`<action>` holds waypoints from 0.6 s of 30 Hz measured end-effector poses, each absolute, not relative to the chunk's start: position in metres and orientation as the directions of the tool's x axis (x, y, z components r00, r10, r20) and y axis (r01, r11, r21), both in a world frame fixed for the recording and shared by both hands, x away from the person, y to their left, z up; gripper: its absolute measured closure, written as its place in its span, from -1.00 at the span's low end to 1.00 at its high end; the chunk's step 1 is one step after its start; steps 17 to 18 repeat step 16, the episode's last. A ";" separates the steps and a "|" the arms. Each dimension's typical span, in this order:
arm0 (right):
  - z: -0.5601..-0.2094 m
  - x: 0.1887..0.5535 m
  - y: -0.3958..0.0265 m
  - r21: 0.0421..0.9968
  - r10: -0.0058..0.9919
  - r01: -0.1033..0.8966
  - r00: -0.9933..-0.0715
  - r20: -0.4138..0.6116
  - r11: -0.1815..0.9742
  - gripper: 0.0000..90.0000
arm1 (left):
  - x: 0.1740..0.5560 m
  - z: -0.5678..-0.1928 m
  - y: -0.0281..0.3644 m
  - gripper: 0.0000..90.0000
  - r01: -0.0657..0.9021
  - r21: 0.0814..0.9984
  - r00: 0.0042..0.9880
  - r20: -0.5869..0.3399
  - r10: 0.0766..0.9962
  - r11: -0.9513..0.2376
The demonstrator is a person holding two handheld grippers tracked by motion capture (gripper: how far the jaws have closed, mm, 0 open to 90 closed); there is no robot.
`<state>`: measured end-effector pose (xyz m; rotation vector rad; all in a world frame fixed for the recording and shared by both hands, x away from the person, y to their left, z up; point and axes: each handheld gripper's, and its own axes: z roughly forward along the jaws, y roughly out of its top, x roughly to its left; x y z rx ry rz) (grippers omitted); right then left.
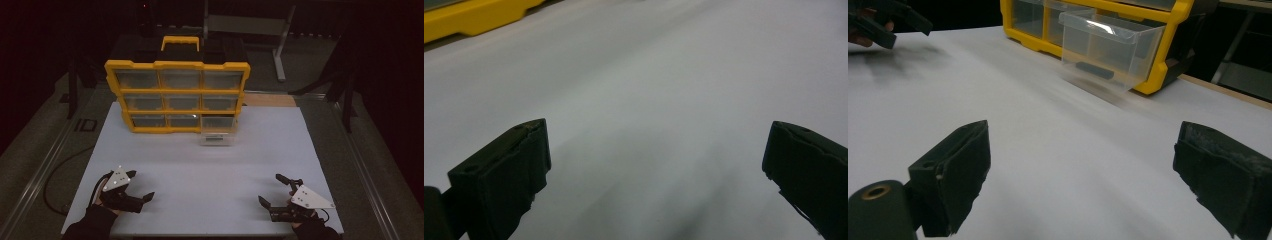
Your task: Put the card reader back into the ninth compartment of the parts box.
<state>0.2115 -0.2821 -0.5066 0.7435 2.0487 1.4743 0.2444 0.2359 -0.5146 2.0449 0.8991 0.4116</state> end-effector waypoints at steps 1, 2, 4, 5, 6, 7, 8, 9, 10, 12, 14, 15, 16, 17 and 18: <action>-0.507 0.212 -0.282 0.952 0.685 0.134 -0.723 -0.095 0.274 -0.81 | 0.244 -0.515 0.235 -0.99 0.443 0.808 0.681 -0.022 0.732 -0.389; -0.507 0.212 -0.282 0.952 0.682 0.137 -0.726 -0.092 0.274 -0.81 | 0.244 -0.515 0.235 -0.99 0.443 0.808 0.681 -0.022 0.732 -0.389; -0.507 0.212 -0.282 0.951 0.682 0.140 -0.726 -0.091 0.276 -0.81 | 0.243 -0.515 0.235 -0.99 0.437 0.810 0.675 -0.008 0.738 -0.391; -0.508 0.213 -0.282 0.950 0.682 0.138 -0.725 -0.095 0.279 -0.81 | 0.243 -0.515 0.235 -0.99 0.431 0.812 0.675 -0.001 0.738 -0.394; -0.507 0.213 -0.282 0.950 0.682 0.137 -0.725 -0.095 0.279 -0.81 | 0.243 -0.515 0.235 -0.99 0.431 0.812 0.675 -0.001 0.738 -0.394; -0.507 0.213 -0.282 0.950 0.682 0.138 -0.725 -0.095 0.279 -0.81 | 0.243 -0.517 0.236 -0.99 0.430 0.816 0.676 -0.007 0.737 -0.386; -0.507 0.213 -0.282 0.951 0.681 0.137 -0.726 -0.095 0.278 -0.81 | 0.243 -0.517 0.236 -0.99 0.430 0.816 0.676 -0.007 0.737 -0.386; -0.507 0.213 -0.282 0.951 0.681 0.137 -0.726 -0.095 0.278 -0.81 | 0.243 -0.517 0.236 -0.99 0.431 0.815 0.676 -0.008 0.737 -0.387; -0.508 0.213 -0.282 0.950 0.681 0.137 -0.726 -0.097 0.281 -0.81 | 0.243 -0.518 0.236 -0.99 0.434 0.813 0.677 -0.010 0.736 -0.388; -0.508 0.213 -0.281 0.949 0.681 0.141 -0.727 -0.094 0.281 -0.81 | 0.243 -0.519 0.236 -0.99 0.436 0.811 0.679 -0.011 0.734 -0.390; -0.508 0.213 -0.281 0.949 0.681 0.140 -0.727 -0.094 0.281 -0.81 | 0.243 -0.519 0.235 -0.99 0.433 0.811 0.680 -0.008 0.734 -0.392; -0.508 0.213 -0.281 0.950 0.680 0.140 -0.728 -0.092 0.278 -0.81 | 0.243 -0.519 0.235 -0.99 0.434 0.812 0.682 -0.013 0.731 -0.390; -0.508 0.213 -0.281 0.951 0.680 0.141 -0.728 -0.088 0.274 -0.81 | 0.243 -0.519 0.235 -0.99 0.434 0.812 0.682 -0.013 0.731 -0.390; -0.508 0.213 -0.281 0.951 0.680 0.141 -0.728 -0.088 0.274 -0.81 | 0.243 -0.519 0.235 -0.99 0.434 0.812 0.682 -0.013 0.731 -0.390; -0.508 0.213 -0.281 0.951 0.680 0.141 -0.728 -0.088 0.274 -0.81 | 0.243 -0.519 0.235 -0.99 0.434 0.812 0.682 -0.013 0.731 -0.390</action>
